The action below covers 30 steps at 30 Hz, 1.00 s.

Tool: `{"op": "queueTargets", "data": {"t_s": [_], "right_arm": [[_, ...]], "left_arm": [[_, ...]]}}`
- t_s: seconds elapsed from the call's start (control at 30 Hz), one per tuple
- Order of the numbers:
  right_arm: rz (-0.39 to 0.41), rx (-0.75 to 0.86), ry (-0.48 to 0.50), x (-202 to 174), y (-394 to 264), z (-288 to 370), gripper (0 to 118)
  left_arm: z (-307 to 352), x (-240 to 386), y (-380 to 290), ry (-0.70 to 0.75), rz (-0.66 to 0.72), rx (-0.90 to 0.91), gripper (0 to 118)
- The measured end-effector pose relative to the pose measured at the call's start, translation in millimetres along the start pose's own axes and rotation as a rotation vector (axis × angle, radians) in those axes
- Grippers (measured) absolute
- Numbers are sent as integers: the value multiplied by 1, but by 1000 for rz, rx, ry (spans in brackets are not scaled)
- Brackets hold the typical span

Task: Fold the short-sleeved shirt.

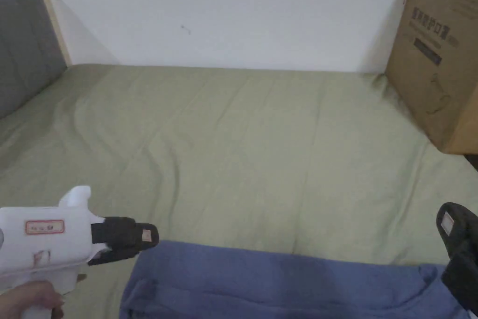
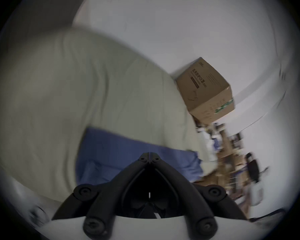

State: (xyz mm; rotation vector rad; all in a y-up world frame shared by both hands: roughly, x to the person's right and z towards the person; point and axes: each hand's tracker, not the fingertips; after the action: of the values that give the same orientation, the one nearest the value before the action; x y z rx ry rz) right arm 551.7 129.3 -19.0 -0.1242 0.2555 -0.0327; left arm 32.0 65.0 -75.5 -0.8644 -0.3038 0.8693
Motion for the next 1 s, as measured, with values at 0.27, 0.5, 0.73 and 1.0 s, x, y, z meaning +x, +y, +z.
{"op": "queueTargets", "data": {"t_s": [0.27,0.5,0.73,1.0], "right_arm": [[15,-120,27,-15,-15,-28,0],[1,-198,45,-26,-18,-49,0],[53,-229,99,-42,-27,-59,0],[32,-217,122,-40,-24,-54,0]], "left_arm": [[-40,-108,23,25,120,-127,117],[-84,-129,21,-288,221,-254,118],[-116,-116,18,-223,128,-281,105],[-96,-69,12,104,-102,-184,3]]}}
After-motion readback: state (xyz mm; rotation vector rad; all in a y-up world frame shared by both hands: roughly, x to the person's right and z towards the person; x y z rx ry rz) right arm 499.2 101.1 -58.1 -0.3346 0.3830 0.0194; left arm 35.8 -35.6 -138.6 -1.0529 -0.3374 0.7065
